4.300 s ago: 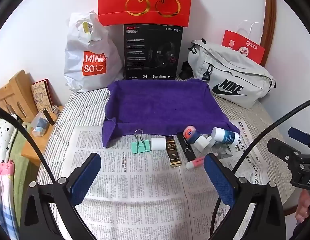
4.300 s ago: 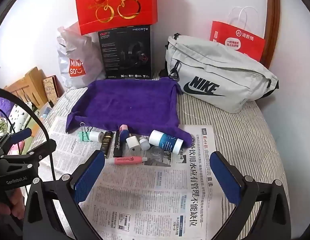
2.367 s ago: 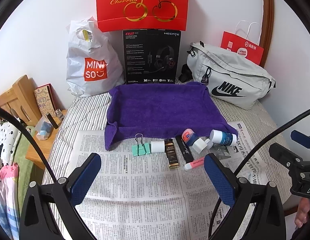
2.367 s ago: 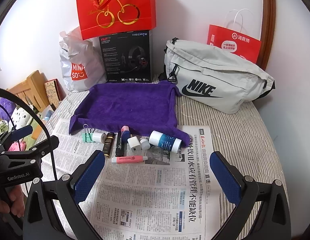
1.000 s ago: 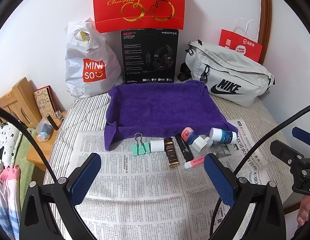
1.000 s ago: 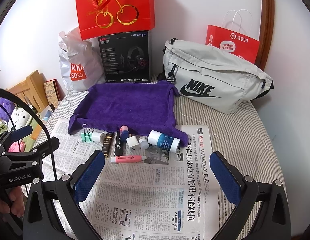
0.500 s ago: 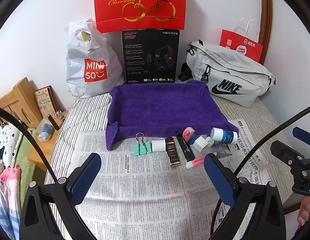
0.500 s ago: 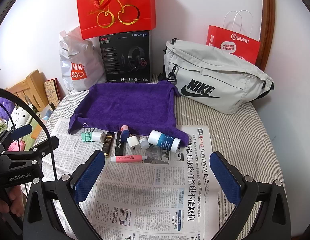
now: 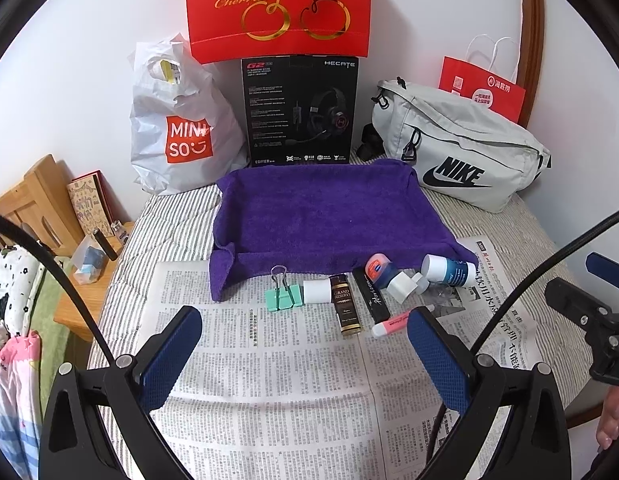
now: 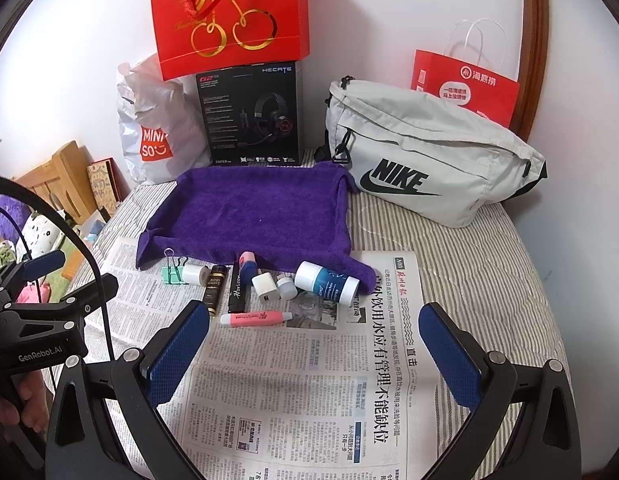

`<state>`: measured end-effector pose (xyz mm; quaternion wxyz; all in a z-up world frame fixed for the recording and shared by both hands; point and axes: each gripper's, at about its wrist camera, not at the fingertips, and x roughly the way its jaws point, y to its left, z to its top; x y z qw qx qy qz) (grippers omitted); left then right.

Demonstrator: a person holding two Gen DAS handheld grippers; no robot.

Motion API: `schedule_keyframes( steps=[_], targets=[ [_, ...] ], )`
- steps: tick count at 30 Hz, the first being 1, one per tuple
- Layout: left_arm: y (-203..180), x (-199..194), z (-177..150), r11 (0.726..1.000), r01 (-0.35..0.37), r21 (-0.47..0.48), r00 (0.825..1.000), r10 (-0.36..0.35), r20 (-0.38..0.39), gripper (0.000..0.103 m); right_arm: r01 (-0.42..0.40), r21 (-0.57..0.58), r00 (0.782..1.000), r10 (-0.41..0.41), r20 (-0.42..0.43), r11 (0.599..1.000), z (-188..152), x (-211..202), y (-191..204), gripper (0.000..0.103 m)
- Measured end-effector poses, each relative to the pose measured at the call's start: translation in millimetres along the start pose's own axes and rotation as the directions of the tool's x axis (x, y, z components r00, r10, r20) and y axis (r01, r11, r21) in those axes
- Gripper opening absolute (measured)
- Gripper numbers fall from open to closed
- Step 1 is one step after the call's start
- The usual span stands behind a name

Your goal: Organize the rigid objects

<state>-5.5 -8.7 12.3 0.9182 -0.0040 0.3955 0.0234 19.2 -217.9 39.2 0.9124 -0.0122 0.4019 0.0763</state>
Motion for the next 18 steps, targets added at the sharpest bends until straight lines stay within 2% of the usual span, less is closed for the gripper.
schedule_keyframes(
  steps=[7, 12, 18],
  targets=[
    [4, 15, 0, 1.000, -0.002, 0.001, 1.000, 0.002, -0.019, 0.103, 0.001, 0.023, 1.000, -0.001, -0.013, 1.000, 0, 13, -11, 0.103],
    [8, 36, 0, 1.000, 0.017, -0.017, 0.999, -0.018, -0.041, 0.103, 0.048, -0.013, 0.999, -0.048, -0.001, 0.999, -1, 25, -13, 0.103],
    [15, 74, -4, 1.000, -0.019, -0.021, 0.996, 0.017, -0.083, 0.103, 0.042, -0.020, 0.998, -0.043, -0.034, 0.999, -7, 50, -16, 0.103]
  ],
)
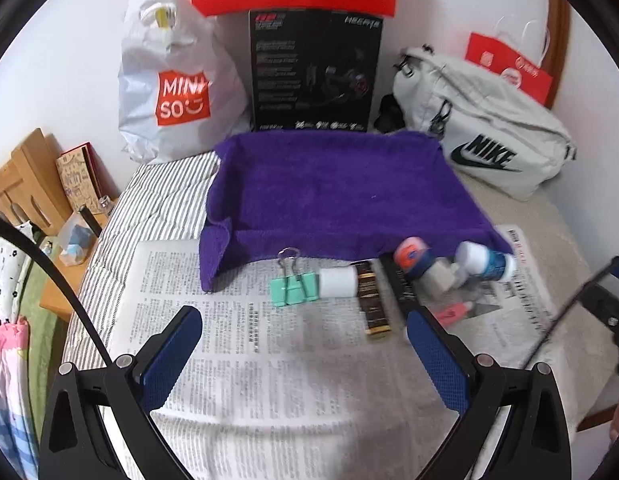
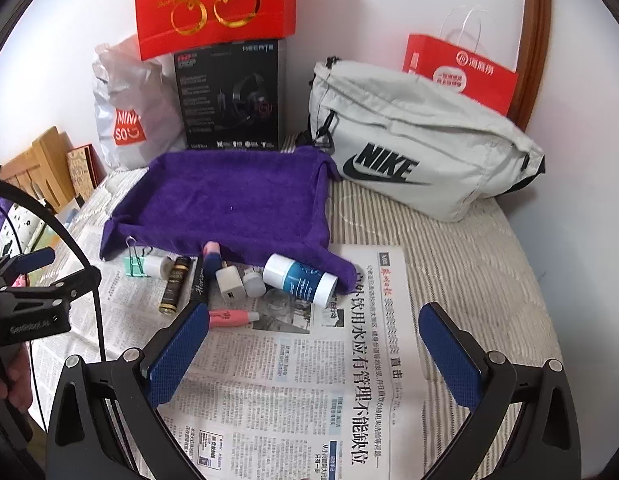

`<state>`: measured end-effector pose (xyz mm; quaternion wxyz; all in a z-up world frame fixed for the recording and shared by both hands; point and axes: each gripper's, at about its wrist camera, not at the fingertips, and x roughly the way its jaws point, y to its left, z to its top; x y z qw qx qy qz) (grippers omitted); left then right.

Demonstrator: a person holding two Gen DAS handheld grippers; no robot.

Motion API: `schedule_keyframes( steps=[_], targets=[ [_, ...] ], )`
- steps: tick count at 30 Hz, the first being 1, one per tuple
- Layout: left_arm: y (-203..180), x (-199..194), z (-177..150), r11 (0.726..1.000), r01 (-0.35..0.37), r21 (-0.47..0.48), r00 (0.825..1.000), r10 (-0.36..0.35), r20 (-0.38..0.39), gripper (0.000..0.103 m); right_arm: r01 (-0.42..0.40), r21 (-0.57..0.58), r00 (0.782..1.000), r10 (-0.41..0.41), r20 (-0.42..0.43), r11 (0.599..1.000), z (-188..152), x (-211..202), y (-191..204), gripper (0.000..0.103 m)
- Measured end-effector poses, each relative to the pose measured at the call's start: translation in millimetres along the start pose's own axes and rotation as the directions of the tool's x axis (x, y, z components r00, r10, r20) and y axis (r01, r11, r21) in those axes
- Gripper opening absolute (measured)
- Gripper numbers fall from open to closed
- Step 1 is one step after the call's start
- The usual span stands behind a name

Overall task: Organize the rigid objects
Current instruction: 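Lower the left gripper onto the green binder clip and close it, then grasp the white-and-blue balm stick with the right gripper while the left holds the clip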

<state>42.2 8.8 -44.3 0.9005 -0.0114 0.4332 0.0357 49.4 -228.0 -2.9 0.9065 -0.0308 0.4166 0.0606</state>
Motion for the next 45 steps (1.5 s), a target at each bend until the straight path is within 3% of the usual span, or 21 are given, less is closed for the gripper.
schedule_keyframes(
  steps=[4, 13, 23, 28, 30, 36, 38, 39, 45],
  targets=[
    [7, 31, -2, 0.999, -0.044, 0.003, 0.998, 0.044, -0.035, 0.103, -0.012, 0.004, 1.000, 0.012, -0.028, 1.000, -4, 14, -1, 0.103],
    [34, 87, 5, 0.995, -0.068, -0.069, 0.994, 0.062, -0.093, 0.100, -0.014, -0.004, 0.996, 0.013, -0.086, 1.000, -11, 40, -1, 0.103],
    [27, 107, 15, 0.997, -0.032, -0.069, 0.994, 0.024, -0.108, 0.100, -0.012, -0.006, 0.990, 0.011, -0.143, 1.000, -15, 64, -4, 0.103],
    [18, 116, 14, 0.995, -0.080, -0.053, 0.989, 0.072, -0.128, 0.099, -0.020, -0.009, 0.987, 0.019, -0.160, 1.000, -15, 72, -3, 0.103],
    [21, 118, 14, 0.995, -0.065, -0.071, 0.990, 0.056, -0.127, 0.093, -0.022, -0.011, 0.986, 0.019, -0.163, 1.000, -15, 74, -4, 0.103],
    [21, 110, 13, 0.997, -0.048, -0.068, 0.996, 0.042, -0.084, 0.062, -0.028, 0.011, 0.985, 0.030, -0.172, 1.000, -16, 82, -9, 0.103],
    [21, 105, 9, 0.998, -0.034, -0.060, 0.998, 0.031, -0.061, 0.044, -0.031, 0.019, 0.984, 0.034, -0.175, 0.999, -17, 85, -13, 0.103],
    [22, 103, 7, 0.998, -0.030, -0.058, 0.998, 0.027, -0.052, 0.040, -0.029, 0.023, 0.984, 0.032, -0.173, 0.999, -17, 86, -15, 0.103],
    [23, 102, 3, 0.999, -0.009, -0.044, 1.000, 0.008, -0.016, 0.040, -0.024, 0.056, 0.985, 0.034, -0.172, 0.998, -19, 96, -31, 0.103]
  ],
)
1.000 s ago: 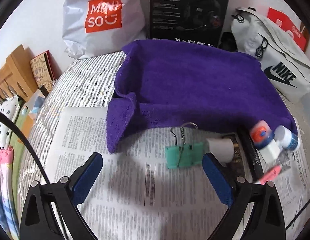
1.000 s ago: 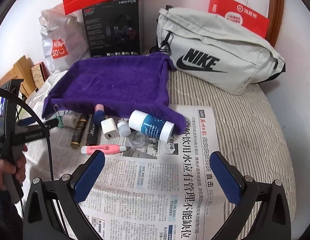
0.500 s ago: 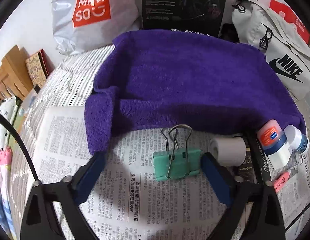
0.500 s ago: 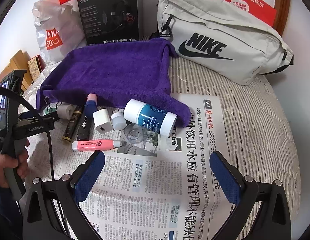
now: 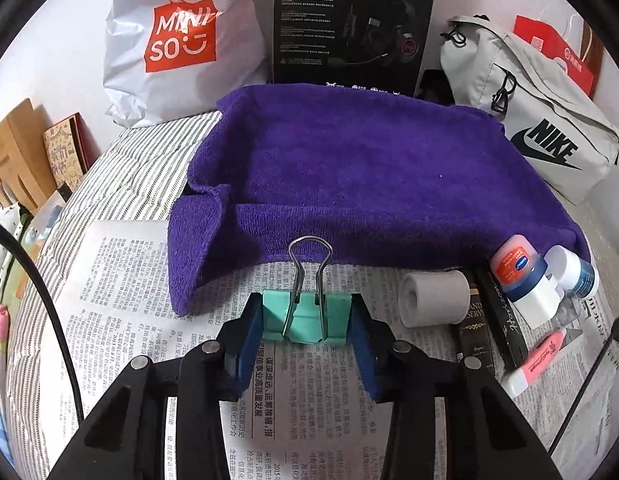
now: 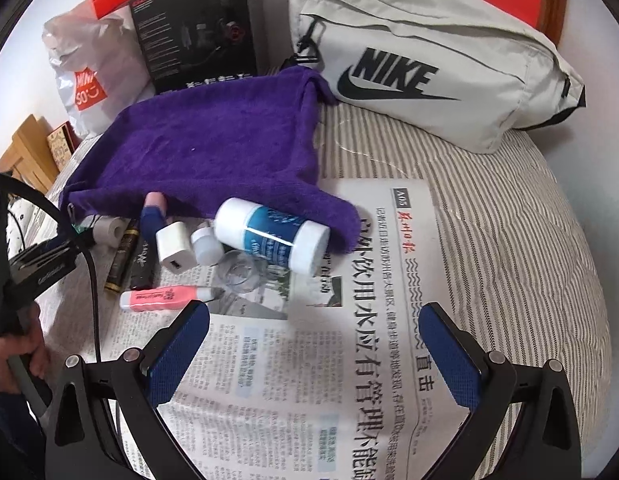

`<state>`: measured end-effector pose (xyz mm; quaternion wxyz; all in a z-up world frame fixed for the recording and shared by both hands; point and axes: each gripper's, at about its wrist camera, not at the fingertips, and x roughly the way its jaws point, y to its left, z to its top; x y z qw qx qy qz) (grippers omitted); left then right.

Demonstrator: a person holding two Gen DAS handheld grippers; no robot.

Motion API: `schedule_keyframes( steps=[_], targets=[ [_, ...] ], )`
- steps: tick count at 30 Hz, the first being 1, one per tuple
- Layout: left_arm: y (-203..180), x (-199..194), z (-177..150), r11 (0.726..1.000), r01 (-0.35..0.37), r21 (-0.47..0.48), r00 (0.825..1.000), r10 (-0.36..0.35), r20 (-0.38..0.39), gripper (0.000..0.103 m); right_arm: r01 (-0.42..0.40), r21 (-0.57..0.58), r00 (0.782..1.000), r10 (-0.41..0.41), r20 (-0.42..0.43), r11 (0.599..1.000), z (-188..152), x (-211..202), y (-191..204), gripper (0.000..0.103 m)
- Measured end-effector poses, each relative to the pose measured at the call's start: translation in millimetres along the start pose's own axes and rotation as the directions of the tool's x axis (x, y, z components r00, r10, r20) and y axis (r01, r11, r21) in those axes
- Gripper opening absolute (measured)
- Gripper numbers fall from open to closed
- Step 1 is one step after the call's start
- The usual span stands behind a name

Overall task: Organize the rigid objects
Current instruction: 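Grasp the white-and-blue balm stick with the right gripper while the left holds the clip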

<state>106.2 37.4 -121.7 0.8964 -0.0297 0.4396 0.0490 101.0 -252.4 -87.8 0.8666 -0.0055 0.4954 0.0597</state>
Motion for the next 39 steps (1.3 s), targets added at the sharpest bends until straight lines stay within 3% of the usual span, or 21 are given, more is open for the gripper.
schedule_keyframes(
  steps=[7, 9, 13, 22, 25, 34, 39],
  targets=[
    [-2, 1, 0, 1.000, -0.005, 0.007, 1.000, 0.005, 0.008, 0.040, -0.028, 0.038, 1.000, 0.029, -0.013, 0.999, 0, 21, -7, 0.092],
    [-1, 1, -1, 1.000, -0.006, 0.007, 1.000, 0.005, 0.008, 0.040, -0.022, 0.019, 1.000, 0.022, 0.006, 1.000, 3, 24, -4, 0.091],
    [-1, 0, -1, 1.000, -0.002, 0.005, 1.000, 0.002, 0.008, 0.040, 0.001, -0.040, 1.000, 0.001, 0.031, 0.999, 14, 34, 1, 0.081],
    [-1, 0, 0, 1.000, 0.000, 0.004, 1.000, 0.000, 0.008, 0.040, -0.067, -0.147, 0.996, 0.075, 0.049, 0.987, 30, 45, 18, 0.079],
    [0, 0, -1, 1.000, 0.005, 0.000, 1.000, -0.005, 0.008, 0.040, -0.120, -0.149, 0.992, 0.123, 0.011, 0.982, 28, 44, 23, 0.064],
    [0, 0, 0, 1.000, 0.016, -0.004, 1.000, -0.016, 0.009, 0.040, -0.130, -0.172, 0.991, 0.133, 0.004, 0.976, 31, 49, 27, 0.064],
    [1, 0, 0, 1.000, 0.019, -0.006, 1.000, -0.019, 0.008, 0.040, -0.133, -0.200, 0.990, 0.138, 0.008, 0.971, 35, 57, 31, 0.072]
  ],
)
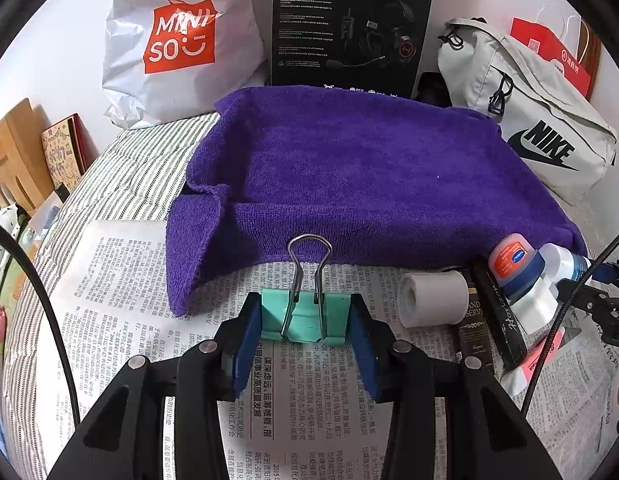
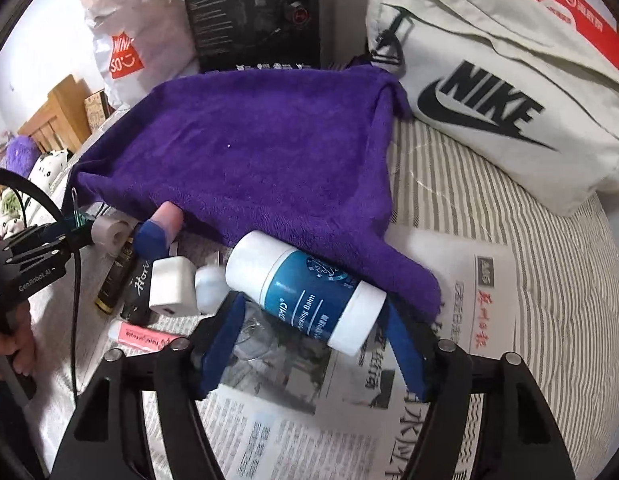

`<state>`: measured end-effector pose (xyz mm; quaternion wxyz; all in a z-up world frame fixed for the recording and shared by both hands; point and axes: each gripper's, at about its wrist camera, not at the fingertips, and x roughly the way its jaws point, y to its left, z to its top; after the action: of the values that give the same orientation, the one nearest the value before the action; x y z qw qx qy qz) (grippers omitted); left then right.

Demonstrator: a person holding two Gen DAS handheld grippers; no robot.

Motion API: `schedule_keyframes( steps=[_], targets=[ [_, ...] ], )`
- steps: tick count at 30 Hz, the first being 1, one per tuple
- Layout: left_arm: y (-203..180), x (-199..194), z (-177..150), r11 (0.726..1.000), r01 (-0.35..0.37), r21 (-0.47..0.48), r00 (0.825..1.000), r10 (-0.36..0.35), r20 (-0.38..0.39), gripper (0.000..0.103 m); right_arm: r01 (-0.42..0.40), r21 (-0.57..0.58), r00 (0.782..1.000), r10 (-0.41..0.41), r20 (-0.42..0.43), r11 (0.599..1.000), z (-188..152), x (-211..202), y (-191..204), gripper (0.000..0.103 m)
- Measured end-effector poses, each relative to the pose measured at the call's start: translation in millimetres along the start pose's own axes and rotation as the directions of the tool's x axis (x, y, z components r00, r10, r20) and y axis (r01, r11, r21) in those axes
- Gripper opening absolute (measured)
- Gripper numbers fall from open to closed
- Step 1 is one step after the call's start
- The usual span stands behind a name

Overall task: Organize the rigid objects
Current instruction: 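Grasp the white-and-blue balm stick with the right gripper while the left holds the clip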

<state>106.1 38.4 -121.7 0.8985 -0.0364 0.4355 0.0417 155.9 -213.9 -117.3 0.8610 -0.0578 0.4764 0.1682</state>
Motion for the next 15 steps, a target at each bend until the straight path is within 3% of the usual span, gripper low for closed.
schedule_keyframes(
  steps=[3, 5, 9, 15],
  targets=[
    [0, 0, 0, 1.000, 0.001, -0.001, 1.000, -0.001, 0.000, 0.040, -0.002, 0.007, 1.000, 0.002, 0.002, 1.000, -2, -3, -2, 0.067],
    [0, 0, 0, 1.000, 0.000, 0.000, 1.000, 0.000, 0.000, 0.040, -0.022, 0.044, 1.000, 0.022, -0.002, 0.999, -6, -10, -7, 0.058],
    [0, 0, 0, 1.000, 0.000, 0.000, 1.000, 0.000, 0.000, 0.040, -0.037, 0.091, 0.999, 0.040, -0.030, 0.995, -18, -20, -16, 0.058],
    [0, 0, 0, 1.000, -0.001, 0.001, 1.000, 0.001, 0.000, 0.040, 0.004, 0.036, 1.000, -0.005, 0.030, 0.999, -16, -35, -17, 0.059]
  ],
)
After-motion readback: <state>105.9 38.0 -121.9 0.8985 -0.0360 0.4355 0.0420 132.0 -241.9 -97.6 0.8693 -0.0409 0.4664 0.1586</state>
